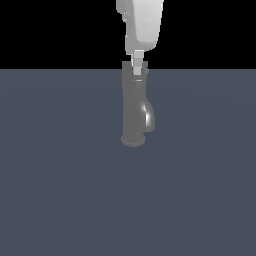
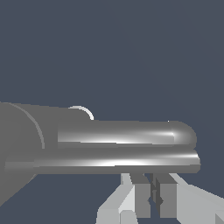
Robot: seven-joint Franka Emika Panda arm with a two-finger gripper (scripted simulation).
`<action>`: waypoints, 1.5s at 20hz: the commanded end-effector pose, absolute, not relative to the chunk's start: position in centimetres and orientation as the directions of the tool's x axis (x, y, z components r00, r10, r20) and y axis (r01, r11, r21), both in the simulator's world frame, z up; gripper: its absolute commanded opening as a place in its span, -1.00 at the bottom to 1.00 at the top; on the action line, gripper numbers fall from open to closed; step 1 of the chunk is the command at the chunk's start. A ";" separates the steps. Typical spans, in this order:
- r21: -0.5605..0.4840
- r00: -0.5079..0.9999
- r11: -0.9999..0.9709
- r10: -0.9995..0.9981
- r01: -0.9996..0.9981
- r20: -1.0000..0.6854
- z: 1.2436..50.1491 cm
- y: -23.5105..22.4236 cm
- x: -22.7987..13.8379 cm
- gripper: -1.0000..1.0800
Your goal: Turn on the faucet by rotating a designated handle.
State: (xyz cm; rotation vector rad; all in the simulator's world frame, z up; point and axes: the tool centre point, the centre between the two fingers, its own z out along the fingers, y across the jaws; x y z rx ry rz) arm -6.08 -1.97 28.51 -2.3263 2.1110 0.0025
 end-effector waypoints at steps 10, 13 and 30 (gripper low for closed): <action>0.000 0.074 -0.074 -0.997 -0.997 0.000 28.5 -8.7 -5.3 -1.00; 0.000 0.105 -0.105 -0.994 -0.994 -0.002 28.5 -7.0 -5.1 -1.00; 0.000 0.094 -0.094 -0.996 -0.996 -0.001 28.5 -9.9 -2.1 -1.00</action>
